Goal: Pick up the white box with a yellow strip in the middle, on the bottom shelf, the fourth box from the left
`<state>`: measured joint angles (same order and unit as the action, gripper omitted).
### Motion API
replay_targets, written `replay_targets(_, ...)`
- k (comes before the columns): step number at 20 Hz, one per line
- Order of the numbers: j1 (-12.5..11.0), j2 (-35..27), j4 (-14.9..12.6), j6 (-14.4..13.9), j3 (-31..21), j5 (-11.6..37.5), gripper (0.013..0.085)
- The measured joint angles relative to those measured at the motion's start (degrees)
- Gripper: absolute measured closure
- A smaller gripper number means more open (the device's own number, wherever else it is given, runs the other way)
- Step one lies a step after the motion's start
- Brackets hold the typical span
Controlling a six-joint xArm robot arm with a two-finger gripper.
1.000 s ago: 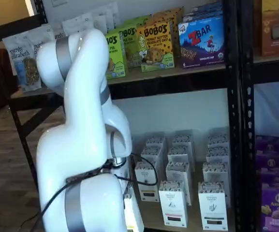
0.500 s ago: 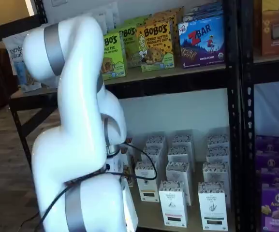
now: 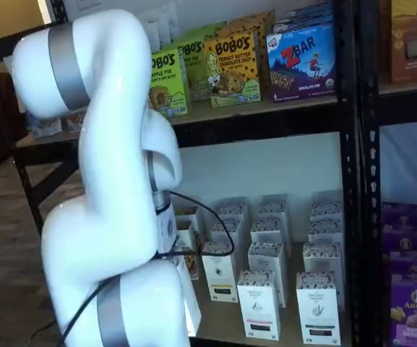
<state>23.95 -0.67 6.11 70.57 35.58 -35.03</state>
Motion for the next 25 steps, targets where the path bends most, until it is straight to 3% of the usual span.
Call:
replay_targets(3,0.07,4.3,-0.1,-0.4,-0.67,-2.93,0.045)
replay_targets(7,-0.11,8.85,2.09,1.01,-0.3,-8.32,0.045)
replay_targets(15,-1.15,19.52,0.95,0.14,-0.12,-18.04,0.045)
replay_targets(25,-2.38,25.82,1.22,0.8,0.24,-24.57,0.045)
